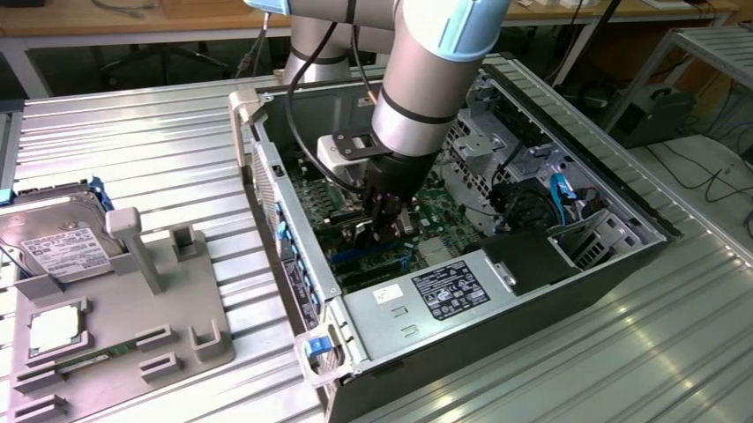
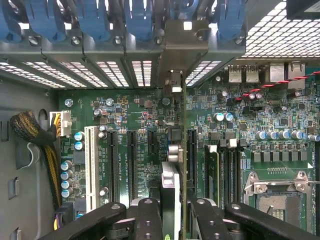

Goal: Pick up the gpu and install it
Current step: 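Insert the gpu into the slot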

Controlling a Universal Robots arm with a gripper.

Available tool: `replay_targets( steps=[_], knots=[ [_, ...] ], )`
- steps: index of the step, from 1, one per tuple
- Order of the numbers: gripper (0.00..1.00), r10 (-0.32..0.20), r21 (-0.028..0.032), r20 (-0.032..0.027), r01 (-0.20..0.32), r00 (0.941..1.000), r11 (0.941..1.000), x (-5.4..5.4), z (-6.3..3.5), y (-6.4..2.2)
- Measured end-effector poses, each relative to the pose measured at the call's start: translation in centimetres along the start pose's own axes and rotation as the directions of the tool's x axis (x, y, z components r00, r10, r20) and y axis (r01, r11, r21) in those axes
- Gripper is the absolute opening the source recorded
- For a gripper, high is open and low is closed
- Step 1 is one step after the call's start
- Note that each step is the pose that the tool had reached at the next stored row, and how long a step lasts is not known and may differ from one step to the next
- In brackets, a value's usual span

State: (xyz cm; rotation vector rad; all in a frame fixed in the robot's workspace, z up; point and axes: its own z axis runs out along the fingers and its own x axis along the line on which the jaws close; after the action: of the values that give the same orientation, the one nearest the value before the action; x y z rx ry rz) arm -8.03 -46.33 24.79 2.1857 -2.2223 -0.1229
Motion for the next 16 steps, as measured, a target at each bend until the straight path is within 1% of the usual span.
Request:
replay_targets(
  steps=[5,8,16],
  knots=[
    [0.28,-0.001,0.0000,-0.0002,0.001,1.0000,1.0000,-0.08,0.00,0.01],
    [0.28,-0.011,-0.0004,-0.0008,0.011,0.9999,0.9999,-0.15,0.00,0.00],
    [0.28,-0.011,-0.0005,-0.0005,0.011,0.9999,0.9999,-0.16,0.04,-0.01]
  ],
)
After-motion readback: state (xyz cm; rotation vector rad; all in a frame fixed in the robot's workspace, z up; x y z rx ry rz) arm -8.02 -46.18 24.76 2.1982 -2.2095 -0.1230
